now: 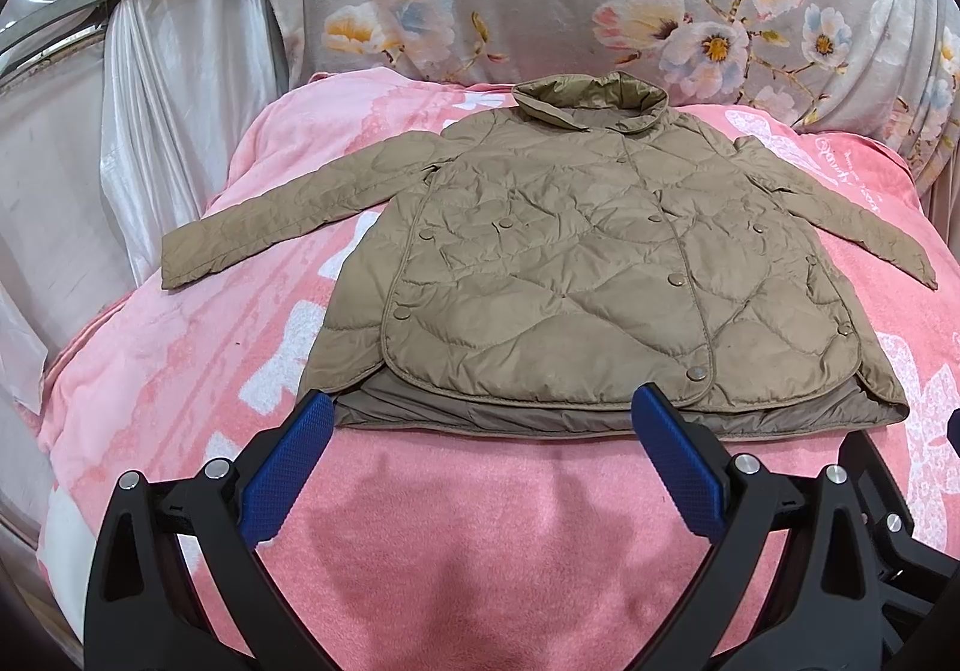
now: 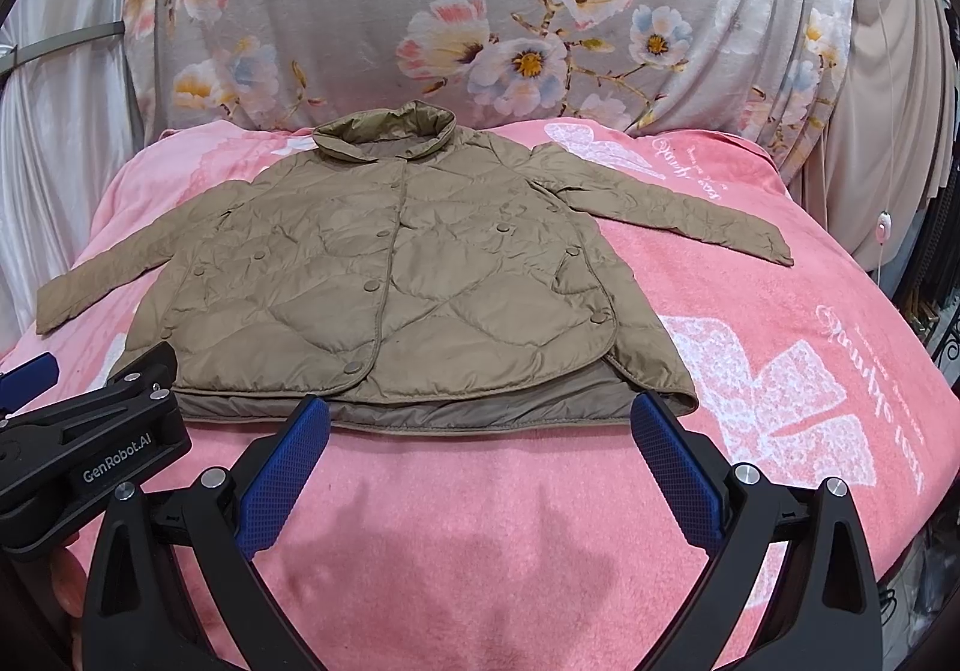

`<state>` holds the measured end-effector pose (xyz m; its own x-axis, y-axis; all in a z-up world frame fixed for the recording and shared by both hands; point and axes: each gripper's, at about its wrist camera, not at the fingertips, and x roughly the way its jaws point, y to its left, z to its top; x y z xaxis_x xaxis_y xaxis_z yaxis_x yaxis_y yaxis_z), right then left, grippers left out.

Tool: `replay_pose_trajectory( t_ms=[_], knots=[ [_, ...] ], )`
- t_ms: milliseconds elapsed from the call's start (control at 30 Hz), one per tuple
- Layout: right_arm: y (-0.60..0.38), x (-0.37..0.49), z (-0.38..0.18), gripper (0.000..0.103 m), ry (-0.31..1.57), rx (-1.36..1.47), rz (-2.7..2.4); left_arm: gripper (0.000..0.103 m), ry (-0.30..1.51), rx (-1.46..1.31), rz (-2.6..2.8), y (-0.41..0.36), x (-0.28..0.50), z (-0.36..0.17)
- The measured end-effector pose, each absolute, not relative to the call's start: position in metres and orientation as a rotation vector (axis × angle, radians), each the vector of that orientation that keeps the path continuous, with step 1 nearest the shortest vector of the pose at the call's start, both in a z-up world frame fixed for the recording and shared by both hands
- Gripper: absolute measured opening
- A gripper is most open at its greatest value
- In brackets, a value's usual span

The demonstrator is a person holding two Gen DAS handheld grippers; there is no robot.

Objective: Fold large clothes

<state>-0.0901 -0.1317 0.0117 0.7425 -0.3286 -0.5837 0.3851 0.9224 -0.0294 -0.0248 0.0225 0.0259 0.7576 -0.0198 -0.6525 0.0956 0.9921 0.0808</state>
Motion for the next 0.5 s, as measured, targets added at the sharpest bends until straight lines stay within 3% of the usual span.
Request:
replay_pose_trajectory(
  t_ms=[500],
  knots=[
    [-0.1304, -0.0896, 0.01, 0.098, 0.63, 0.095, -0.389, 0.097, 0.711, 0.111, -0.064, 0.0242, -0.0244, 0.0245]
  ],
)
